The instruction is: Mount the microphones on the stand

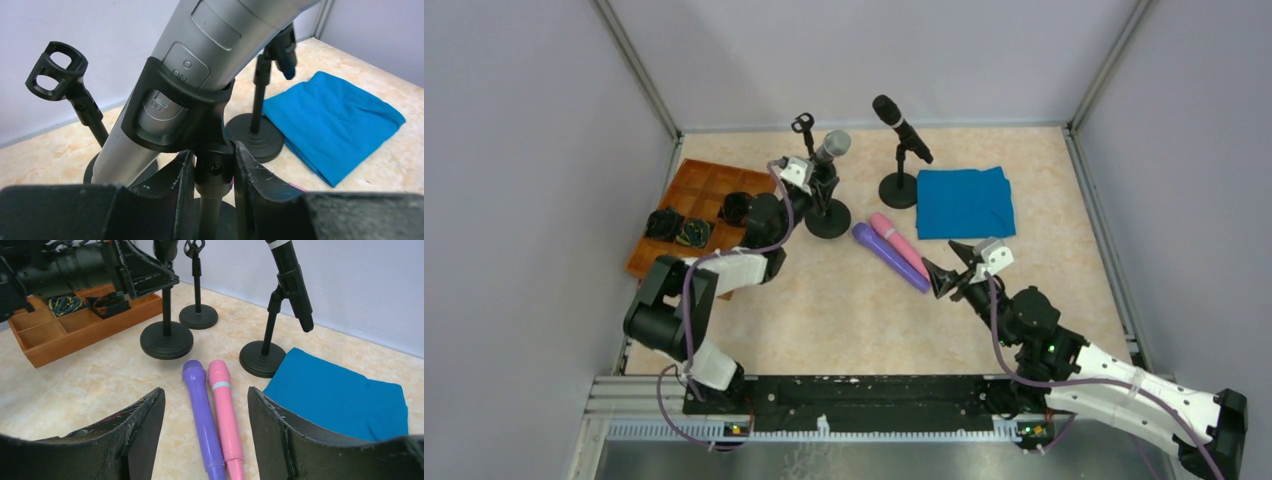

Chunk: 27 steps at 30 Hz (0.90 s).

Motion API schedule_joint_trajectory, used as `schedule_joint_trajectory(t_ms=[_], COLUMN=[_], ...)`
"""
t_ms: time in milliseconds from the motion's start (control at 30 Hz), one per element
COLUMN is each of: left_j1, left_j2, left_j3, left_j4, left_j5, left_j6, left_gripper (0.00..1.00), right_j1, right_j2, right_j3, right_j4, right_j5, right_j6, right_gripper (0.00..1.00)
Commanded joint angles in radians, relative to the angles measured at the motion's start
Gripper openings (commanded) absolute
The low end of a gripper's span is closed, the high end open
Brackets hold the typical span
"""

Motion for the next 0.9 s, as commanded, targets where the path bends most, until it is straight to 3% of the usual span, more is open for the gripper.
schedule_joint_trajectory(t_ms=[0, 500, 567, 767, 867], left_j1=[0.047, 0.070, 0.070, 0.070, 0.070], left_j2=[0.112, 0.528, 0.563, 0.621, 0.621], left_j3=[0.116, 0.503, 0.534, 0.564, 0.546], left_j4=[0.294, 0.376, 0.374, 0.375, 0.381], left_j5=[0.107, 0.199, 0.191, 0.215, 0.216], left_j6=[-0.026, -0.121, -0.132, -0.162, -0.162], left_gripper=[0.00, 0.00, 0.07, 0.12, 0.32], right_j1=[0.009, 0.009, 0.008, 0.009, 0.009], right_j2=[-0.003, -0.071, -0.082, -0.102, -0.101], right_j3=[0.035, 0.069, 0.068, 0.068, 0.068], right_j4=[-0.010, -0.154, -0.170, -0.191, -0.190], right_j5=[-0.017, -0.002, -0.004, 0.005, 0.001], right_j6=[0.018, -0.013, -0.007, -0.004, -0.004], right_gripper=[0.61, 0.61, 0.61, 0.61, 0.61])
